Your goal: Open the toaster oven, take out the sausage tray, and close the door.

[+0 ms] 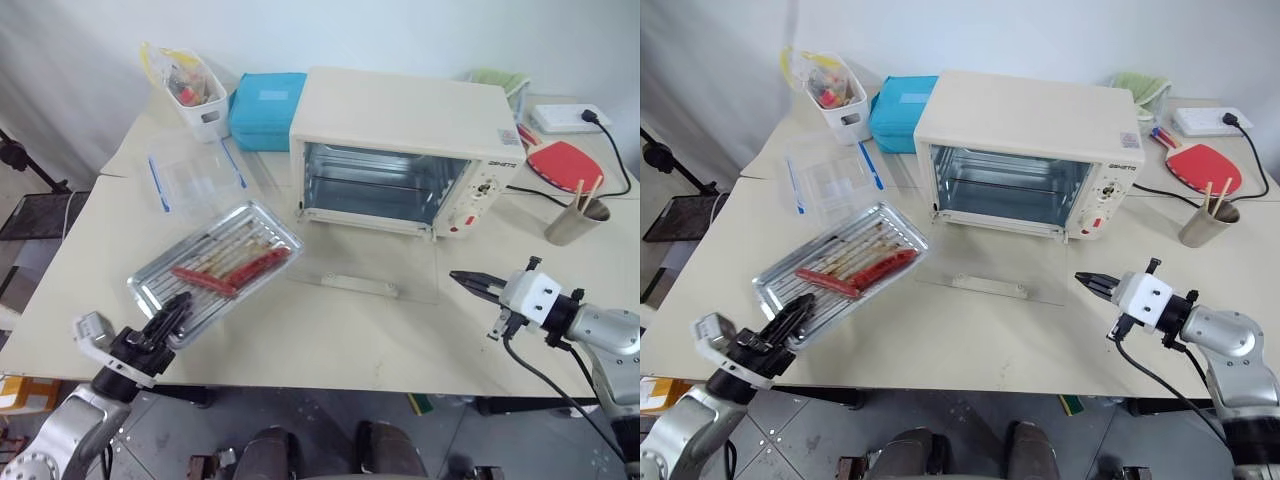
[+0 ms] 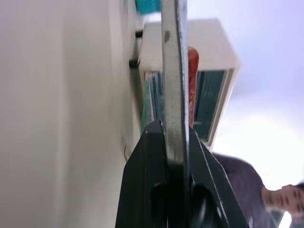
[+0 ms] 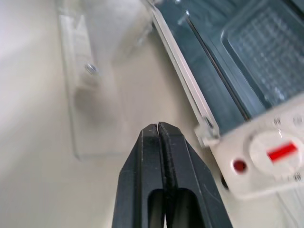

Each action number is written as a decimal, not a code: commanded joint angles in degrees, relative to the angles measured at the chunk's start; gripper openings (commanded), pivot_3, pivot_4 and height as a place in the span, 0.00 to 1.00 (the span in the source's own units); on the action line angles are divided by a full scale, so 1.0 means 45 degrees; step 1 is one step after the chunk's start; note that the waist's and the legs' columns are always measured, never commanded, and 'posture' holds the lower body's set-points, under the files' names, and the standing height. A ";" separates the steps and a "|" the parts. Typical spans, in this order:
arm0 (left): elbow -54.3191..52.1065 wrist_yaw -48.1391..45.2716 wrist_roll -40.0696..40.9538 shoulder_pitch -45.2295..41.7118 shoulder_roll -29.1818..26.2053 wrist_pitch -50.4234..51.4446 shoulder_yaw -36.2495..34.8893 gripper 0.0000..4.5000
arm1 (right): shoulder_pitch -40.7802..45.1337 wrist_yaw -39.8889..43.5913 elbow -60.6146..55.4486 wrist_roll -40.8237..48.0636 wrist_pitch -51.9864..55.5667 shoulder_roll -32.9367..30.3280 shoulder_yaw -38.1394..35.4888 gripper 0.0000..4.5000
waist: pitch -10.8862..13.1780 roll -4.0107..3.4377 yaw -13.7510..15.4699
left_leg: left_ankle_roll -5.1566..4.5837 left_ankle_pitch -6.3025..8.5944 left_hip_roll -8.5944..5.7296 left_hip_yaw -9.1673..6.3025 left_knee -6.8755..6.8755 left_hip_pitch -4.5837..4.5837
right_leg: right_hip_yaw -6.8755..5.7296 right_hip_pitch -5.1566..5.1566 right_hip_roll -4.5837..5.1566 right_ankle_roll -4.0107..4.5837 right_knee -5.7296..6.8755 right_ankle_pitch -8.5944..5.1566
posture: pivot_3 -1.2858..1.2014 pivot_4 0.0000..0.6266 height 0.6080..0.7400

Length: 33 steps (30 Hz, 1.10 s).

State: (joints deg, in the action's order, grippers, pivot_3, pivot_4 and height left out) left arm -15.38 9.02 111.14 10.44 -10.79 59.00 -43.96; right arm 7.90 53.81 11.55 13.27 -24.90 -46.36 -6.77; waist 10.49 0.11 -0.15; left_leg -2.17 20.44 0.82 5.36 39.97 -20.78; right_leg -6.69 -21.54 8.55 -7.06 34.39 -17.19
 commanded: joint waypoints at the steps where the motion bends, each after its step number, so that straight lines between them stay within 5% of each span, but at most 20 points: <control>1: -0.1504 0.0435 0.0414 0.0607 0.0754 -0.1488 -0.0228 0.03 | 0.0237 0.0375 0.1521 -0.0062 0.0035 0.0205 0.0102 0.01 | 0.0000 0.0000 0.0020 | -0.0002 0.0002 0.0000 -0.0002 -0.0001 0.0001 | -0.0001 0.0003 0.0003 0.0000 -0.0005 0.0000 | 0.52 0.24 1.00; 12: -0.2425 0.1465 0.0414 0.0635 0.1452 -0.3223 0.0562 0.03 | 0.1583 0.2535 0.1759 0.1000 0.1741 0.1381 0.1013 0.01 | 0.0001 -0.0010 0.0002 | -0.0004 0.0010 0.0015 0.0003 -0.0004 0.0000 | -0.0005 0.0009 -0.0010 0.0005 -0.0039 -0.0002 | 0.52 0.24 1.00; 31: -0.1891 0.0580 0.0414 -0.0241 0.0526 -0.2392 0.1026 0.03 | 0.2752 -0.0428 -0.4008 0.8263 0.8744 0.2191 -0.3260 0.01 | 0.0009 -0.0023 0.0076 | -0.0017 0.0042 0.0012 -0.0021 -0.0017 -0.0073 | -0.0033 -0.0030 -0.0010 -0.0008 -0.0088 0.0005 | 0.52 0.24 1.00; 33: -0.1503 0.0545 0.0414 -0.0523 0.0105 -0.2002 0.1161 0.03 | 0.1962 -0.0046 -0.4740 0.8201 0.9058 0.1822 -0.3368 0.09 | 0.0006 -0.0028 0.0203 | -0.0019 0.0043 0.0010 -0.0026 -0.0021 -0.0080 | -0.0036 -0.0030 -0.0006 -0.0007 -0.0087 0.0005 | 0.52 0.24 1.00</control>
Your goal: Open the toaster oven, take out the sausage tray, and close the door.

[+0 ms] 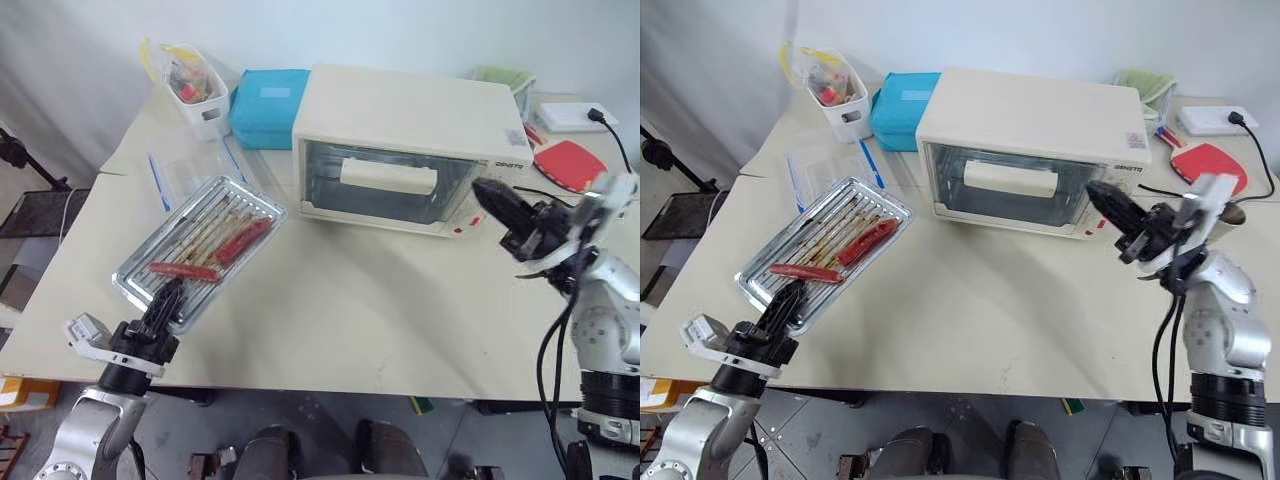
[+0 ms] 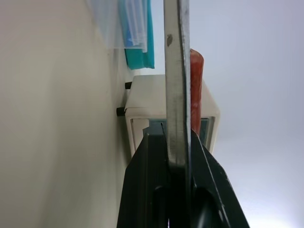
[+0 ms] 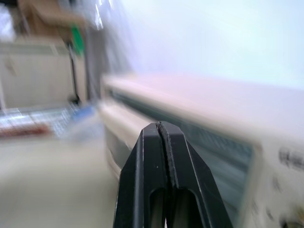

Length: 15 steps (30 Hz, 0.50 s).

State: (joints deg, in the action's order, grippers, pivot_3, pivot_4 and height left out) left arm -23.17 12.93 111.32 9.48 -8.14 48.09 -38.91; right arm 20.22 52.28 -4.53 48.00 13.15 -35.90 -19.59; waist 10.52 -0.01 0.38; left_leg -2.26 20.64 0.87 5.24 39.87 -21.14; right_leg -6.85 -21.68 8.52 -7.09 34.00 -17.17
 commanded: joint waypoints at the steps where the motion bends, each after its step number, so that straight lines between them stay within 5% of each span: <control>1: 0.0438 -0.0417 0.0373 -0.0367 -0.0690 0.0687 0.0102 0.03 | -0.1175 0.0655 -0.1446 0.0144 0.0332 -0.0643 -0.0495 0.14 | -0.0002 -0.0003 0.0105 | -0.0003 0.0001 -0.0005 -0.0001 -0.0007 0.0000 | 0.0000 0.0000 0.0000 0.0000 0.0000 0.0000 | 0.52 0.24 1.00; 5: 0.1856 -0.0835 0.0373 -0.0756 -0.1943 0.2126 0.0563 0.03 | -0.3780 0.3307 -0.1961 -0.1686 -0.1798 -0.1491 -0.0549 0.42 | -0.0007 -0.0012 0.0222 | -0.0023 0.0010 -0.0036 0.0015 -0.0045 0.0002 | -0.0005 0.0003 -0.0047 -0.0011 0.0000 0.0006 | 0.52 0.24 1.00; 13: 0.4758 -0.2038 0.0373 -0.2458 -0.4726 0.4570 0.2814 0.03 | -0.6328 0.4303 -0.2699 -0.2180 -0.2959 -0.1625 -0.1461 0.99 | -0.0005 -0.0019 0.0223 | -0.0030 -0.0011 -0.0042 0.0041 -0.0047 0.0024 | 0.0016 0.0013 -0.0074 -0.0034 0.0006 0.0018 | 0.52 0.24 1.00; 15: 0.5362 -0.2158 0.0373 -0.3146 -0.5200 0.4932 0.3732 0.03 | -0.6908 0.4068 -0.3279 -0.2052 -0.2830 -0.1500 -0.1692 0.99 | -0.0002 -0.0026 0.0234 | -0.0014 -0.0017 -0.0038 0.0033 -0.0048 0.0035 | 0.0032 0.0013 -0.0072 -0.0033 0.0006 0.0018 | 0.52 0.24 1.00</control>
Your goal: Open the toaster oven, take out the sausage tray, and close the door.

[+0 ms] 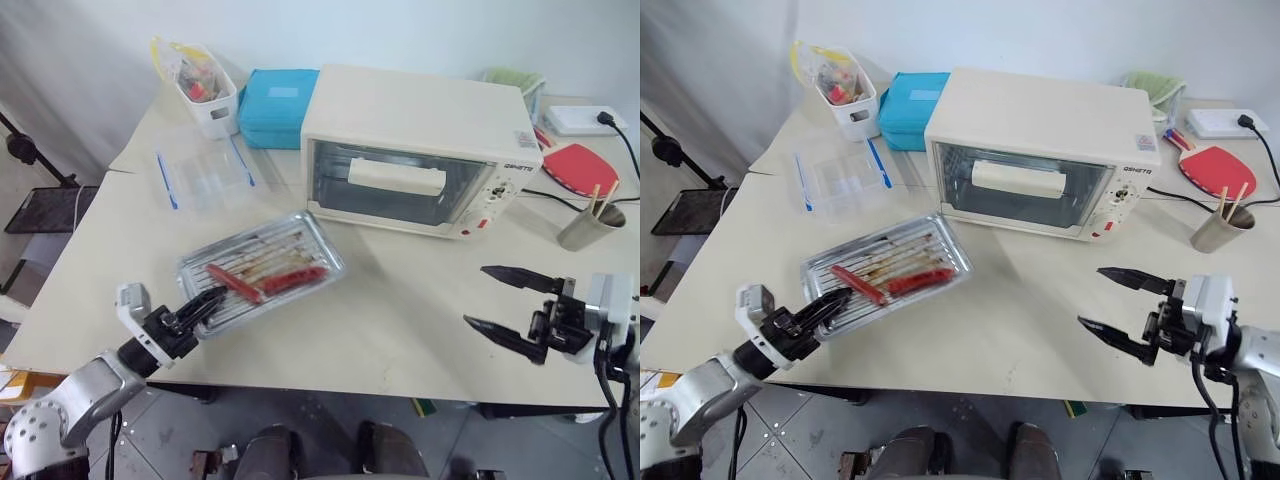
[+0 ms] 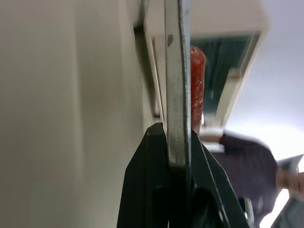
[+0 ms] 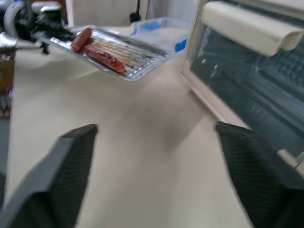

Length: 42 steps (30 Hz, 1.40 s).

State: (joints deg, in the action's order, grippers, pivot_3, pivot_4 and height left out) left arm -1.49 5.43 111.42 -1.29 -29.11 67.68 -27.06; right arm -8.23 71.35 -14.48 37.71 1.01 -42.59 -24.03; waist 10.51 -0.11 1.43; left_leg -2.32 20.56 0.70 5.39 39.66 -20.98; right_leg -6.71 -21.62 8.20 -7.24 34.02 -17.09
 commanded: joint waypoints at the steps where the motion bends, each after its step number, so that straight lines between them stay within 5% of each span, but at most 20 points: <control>1: 0.0788 -0.0554 0.0204 -0.1101 -0.0763 0.0723 0.1570 0.03 | -0.0802 -0.0294 -0.1311 0.0270 -0.0072 0.0014 -0.0797 0.99 | 0.0002 -0.0008 0.0019 | 0.0006 0.0000 0.0000 0.0001 0.0000 0.0004 | 0.0006 -0.0001 0.0006 0.0001 0.0001 0.0000 | 0.52 0.24 1.00; 7: 0.2940 -0.1763 -0.2868 -0.4498 -0.0658 0.1845 0.4440 0.03 | -0.2178 -0.0721 -0.2223 0.0224 0.0195 0.0061 -0.1375 0.99 | -0.0009 -0.0034 0.0123 | 0.0020 -0.0001 -0.0020 -0.0001 -0.0009 0.0003 | 0.0004 -0.0004 0.0004 -0.0002 0.0030 0.0001 | 0.52 0.24 1.00; 20: 0.6309 -0.5627 -0.9557 -0.8714 0.1764 0.1968 0.6271 0.03 | -0.3567 -0.1329 -0.2536 -0.0016 -0.0203 0.0563 -0.1867 0.99 | -0.0021 -0.0054 0.0415 | -0.0025 -0.0028 -0.0109 0.0015 -0.0018 -0.0003 | -0.0018 0.0000 0.0025 -0.0076 -0.0006 0.0041 | 0.52 0.24 1.00; 28: 0.5728 -0.6261 -1.1021 -0.8595 0.1804 0.2450 0.5341 0.52 | -0.3475 -0.1374 -0.2265 -0.0168 -0.0346 0.0615 -0.1743 1.00 | -0.0023 -0.0058 0.0317 | -0.0032 -0.0034 -0.0109 0.0007 -0.0024 -0.0011 | -0.0027 0.0001 0.0034 -0.0084 -0.0014 0.0045 | 0.52 0.24 1.00; 32: 0.4050 -0.7240 -1.1715 -0.7650 0.0725 0.2133 0.5430 0.79 | -0.3359 -0.1218 -0.1934 -0.0188 -0.0418 0.0543 -0.1721 1.00 | -0.0023 -0.0056 0.0192 | -0.0033 -0.0037 -0.0098 0.0007 -0.0039 0.0004 | -0.0029 0.0001 0.0029 -0.0084 -0.0014 0.0045 | 0.52 0.24 1.00; 36: 0.1419 -0.9966 -1.3734 -0.5336 -0.1502 -0.1673 0.5744 0.99 | -0.3194 -0.1000 -0.1559 -0.0092 -0.0342 0.0414 -0.1687 1.00 | -0.0020 -0.0052 -0.0213 | 0.0001 -0.0055 -0.0080 0.0059 -0.0104 0.0075 | 0.0010 0.0008 0.0020 -0.0072 -0.0013 0.0039 | 0.52 0.24 1.00; 39: 0.0100 -1.3571 -1.6336 -0.2774 -0.3633 -0.7125 0.5946 0.99 | -0.2971 -0.0736 -0.1282 0.0047 -0.0223 0.0248 -0.1630 1.00 | -0.0019 -0.0055 -0.0393 | 0.0096 -0.0022 -0.0024 0.0130 -0.0149 0.0156 | 0.0051 0.0018 0.0007 -0.0015 -0.0036 0.0008 | 0.52 0.24 1.00; 42: 0.0572 -1.4710 -1.7595 -0.1505 -0.4227 -1.0702 0.4951 0.99 | -0.2551 -0.0370 -0.0860 0.0078 -0.0165 0.0019 -0.1500 1.00 | -0.0016 -0.0073 -0.0395 | 0.0177 0.0014 0.0041 0.0186 -0.0205 0.0192 | 0.0108 -0.0024 0.0032 0.0032 -0.0037 -0.0018 | 0.52 0.24 1.00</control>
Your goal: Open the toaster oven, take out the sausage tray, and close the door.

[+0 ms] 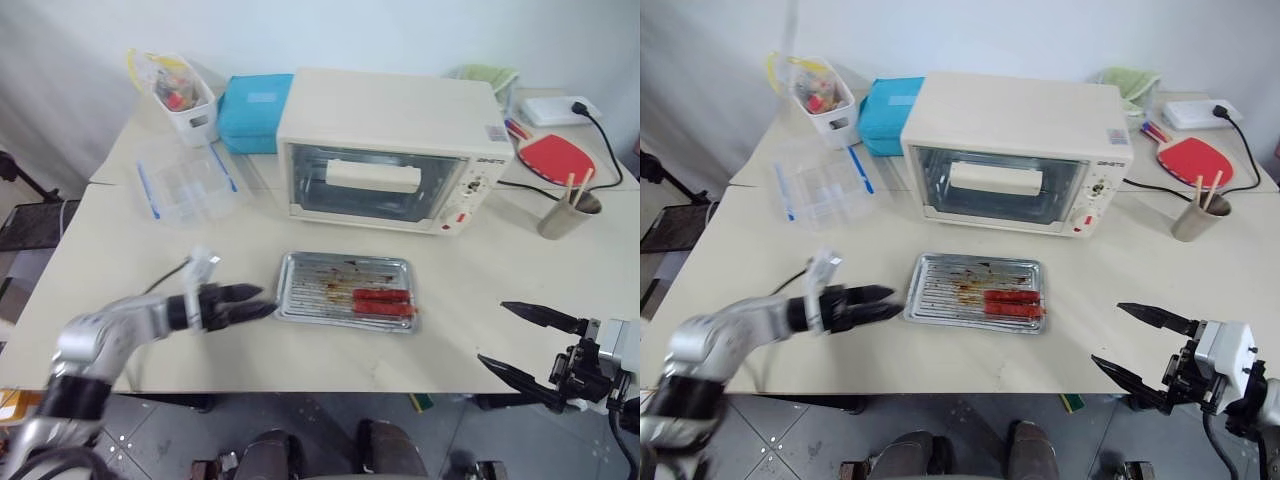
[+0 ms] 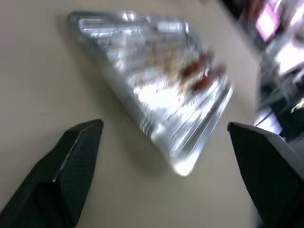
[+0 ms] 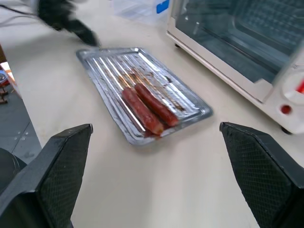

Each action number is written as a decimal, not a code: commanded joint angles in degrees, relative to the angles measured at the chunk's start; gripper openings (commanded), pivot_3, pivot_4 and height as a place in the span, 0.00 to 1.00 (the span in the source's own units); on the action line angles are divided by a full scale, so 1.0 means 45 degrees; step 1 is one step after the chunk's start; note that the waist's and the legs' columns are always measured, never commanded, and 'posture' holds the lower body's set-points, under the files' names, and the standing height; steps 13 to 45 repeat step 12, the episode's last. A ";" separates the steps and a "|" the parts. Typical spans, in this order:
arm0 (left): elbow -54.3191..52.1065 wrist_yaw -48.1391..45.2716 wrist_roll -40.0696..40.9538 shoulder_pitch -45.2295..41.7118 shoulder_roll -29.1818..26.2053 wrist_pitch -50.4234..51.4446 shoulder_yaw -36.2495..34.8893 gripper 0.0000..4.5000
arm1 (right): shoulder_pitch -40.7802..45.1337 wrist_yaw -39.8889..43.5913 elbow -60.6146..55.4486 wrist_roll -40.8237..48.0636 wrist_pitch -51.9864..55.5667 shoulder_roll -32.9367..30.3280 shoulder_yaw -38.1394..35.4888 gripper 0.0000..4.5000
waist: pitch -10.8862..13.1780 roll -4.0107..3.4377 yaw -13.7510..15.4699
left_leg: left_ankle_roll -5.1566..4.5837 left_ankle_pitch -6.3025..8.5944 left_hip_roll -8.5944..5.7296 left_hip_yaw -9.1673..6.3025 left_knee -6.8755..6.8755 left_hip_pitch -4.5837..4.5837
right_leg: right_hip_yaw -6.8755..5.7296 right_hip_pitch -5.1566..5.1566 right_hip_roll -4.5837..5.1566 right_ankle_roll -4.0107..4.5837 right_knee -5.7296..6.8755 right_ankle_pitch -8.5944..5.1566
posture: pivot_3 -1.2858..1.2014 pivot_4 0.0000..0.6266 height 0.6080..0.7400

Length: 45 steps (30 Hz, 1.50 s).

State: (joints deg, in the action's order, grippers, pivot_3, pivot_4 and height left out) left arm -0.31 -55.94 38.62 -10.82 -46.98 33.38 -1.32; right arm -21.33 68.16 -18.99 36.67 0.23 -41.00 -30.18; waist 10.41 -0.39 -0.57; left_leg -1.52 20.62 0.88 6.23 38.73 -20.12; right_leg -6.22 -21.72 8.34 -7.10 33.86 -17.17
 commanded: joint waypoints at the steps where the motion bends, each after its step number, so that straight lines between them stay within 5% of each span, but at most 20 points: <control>1: 0.0572 -0.1250 -0.1577 0.0793 -0.0237 -0.3968 -0.1182 0.99 | 0.0525 0.0468 0.0296 0.0329 0.0031 -0.0427 -0.0080 1.00 | 0.0011 -0.0022 0.0094 | 0.0001 0.0001 0.0001 -0.0002 -0.0006 -0.0014 | 0.0017 -0.0018 0.0012 0.0003 0.0003 -0.0002 | 0.52 0.24 1.00; 8: 0.1566 -0.2150 -0.2895 0.0938 -0.0220 -0.8112 -0.2251 0.99 | 0.1825 0.1322 0.1029 0.0440 0.0262 -0.1048 0.0278 1.00 | 0.0012 -0.0021 0.0414 | -0.0107 -0.0023 -0.0008 -0.0032 0.0049 -0.0229 | 0.0037 -0.0214 0.0047 0.0006 0.0058 0.0001 | 0.52 0.24 1.00; 45: 0.1619 -0.2181 -0.2803 0.0858 -0.0193 -0.8026 -0.2418 0.99 | 0.2506 0.1574 0.1463 0.0306 0.0316 -0.1130 0.0560 1.00 | 0.0013 -0.0020 0.0420 | -0.0173 -0.0010 -0.0028 -0.0004 0.0071 -0.0238 | -0.0090 -0.0206 0.0021 -0.0008 0.0110 0.0008 | 0.52 0.24 1.00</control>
